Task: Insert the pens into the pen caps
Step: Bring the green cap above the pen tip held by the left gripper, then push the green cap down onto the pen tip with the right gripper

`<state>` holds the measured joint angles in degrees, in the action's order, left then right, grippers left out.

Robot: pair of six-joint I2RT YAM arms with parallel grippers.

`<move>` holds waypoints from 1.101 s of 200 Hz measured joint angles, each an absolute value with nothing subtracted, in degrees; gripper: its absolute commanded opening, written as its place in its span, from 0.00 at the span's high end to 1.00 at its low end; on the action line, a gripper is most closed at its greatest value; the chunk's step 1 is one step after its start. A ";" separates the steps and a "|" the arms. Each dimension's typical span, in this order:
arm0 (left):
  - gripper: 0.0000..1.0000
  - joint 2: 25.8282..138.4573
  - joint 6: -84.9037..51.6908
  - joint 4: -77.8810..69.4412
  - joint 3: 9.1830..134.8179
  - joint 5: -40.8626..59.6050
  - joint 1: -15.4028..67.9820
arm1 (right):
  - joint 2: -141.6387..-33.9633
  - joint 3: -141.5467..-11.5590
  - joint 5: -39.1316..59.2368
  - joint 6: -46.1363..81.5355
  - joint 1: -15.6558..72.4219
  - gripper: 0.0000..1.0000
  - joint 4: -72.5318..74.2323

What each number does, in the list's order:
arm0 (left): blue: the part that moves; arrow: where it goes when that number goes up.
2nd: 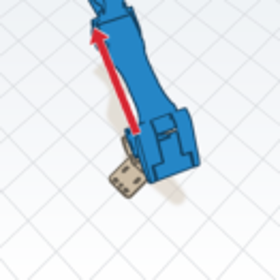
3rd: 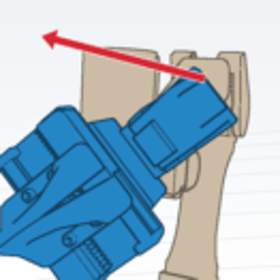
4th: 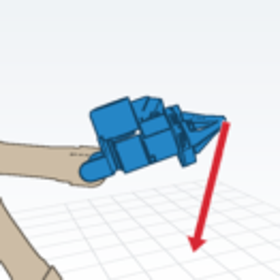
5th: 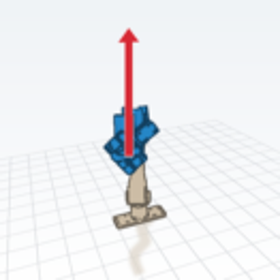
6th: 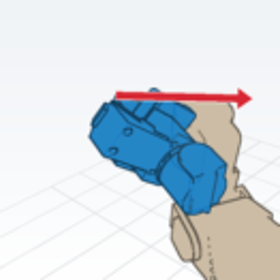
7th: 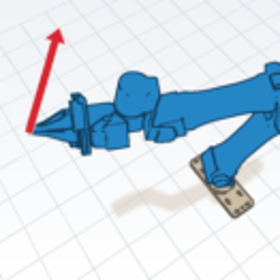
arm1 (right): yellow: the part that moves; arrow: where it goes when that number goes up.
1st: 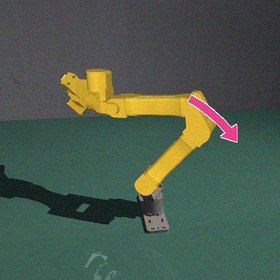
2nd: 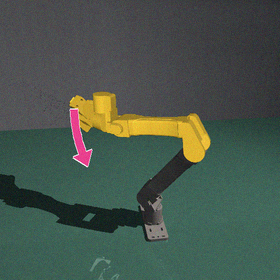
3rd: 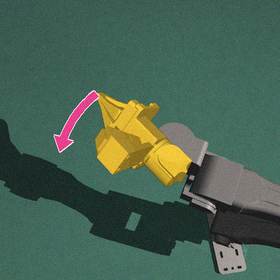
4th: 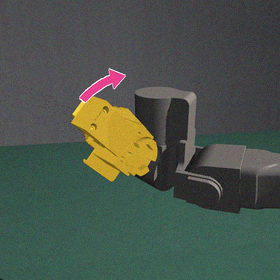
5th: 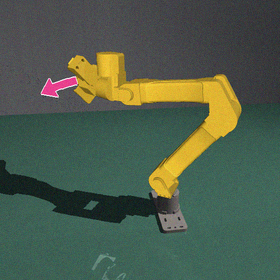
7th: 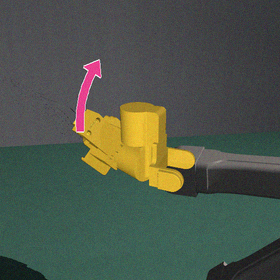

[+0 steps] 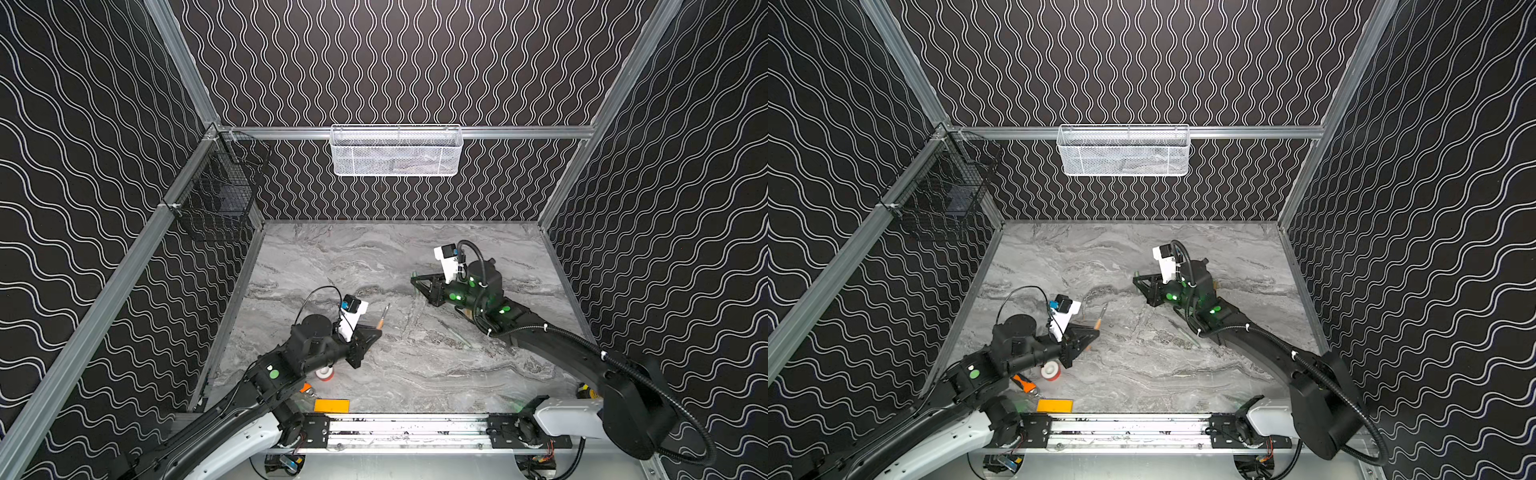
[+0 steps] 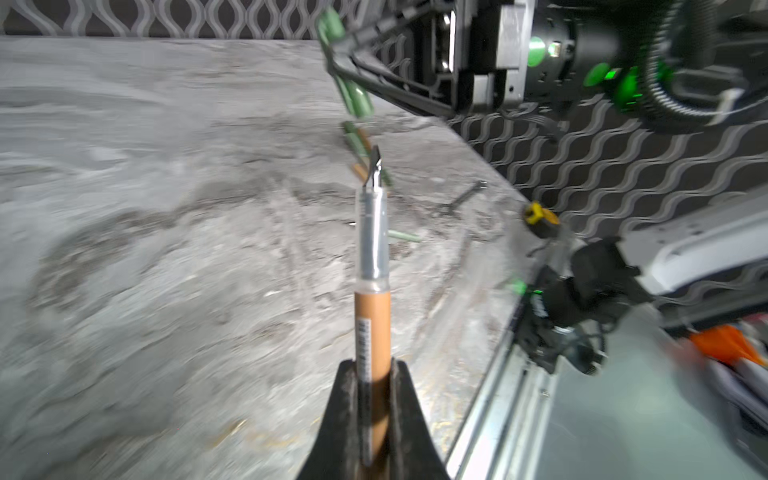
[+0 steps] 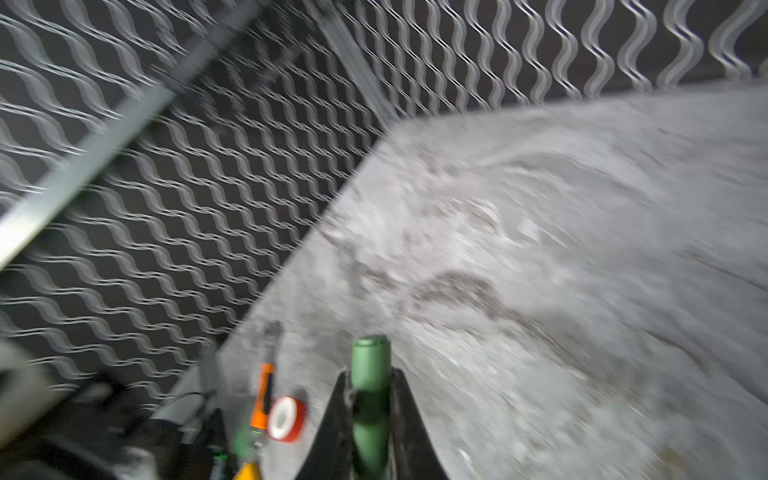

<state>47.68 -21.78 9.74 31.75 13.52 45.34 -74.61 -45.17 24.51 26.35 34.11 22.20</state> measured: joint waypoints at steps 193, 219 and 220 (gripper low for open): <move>1.00 48.27 -24.03 -6.42 28.86 24.40 45.28 | -75.33 -39.92 38.83 45.39 38.92 0.93 59.22; 1.00 47.40 -24.03 -6.42 28.84 24.01 45.21 | -75.33 -39.88 38.83 45.39 38.96 0.93 59.24; 1.00 47.37 -24.03 -6.42 28.84 23.99 45.21 | -75.33 -39.88 38.83 45.39 38.96 0.93 59.24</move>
<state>47.37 -24.03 -6.42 28.84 23.99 45.21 -75.33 -39.88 38.83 45.39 38.96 59.24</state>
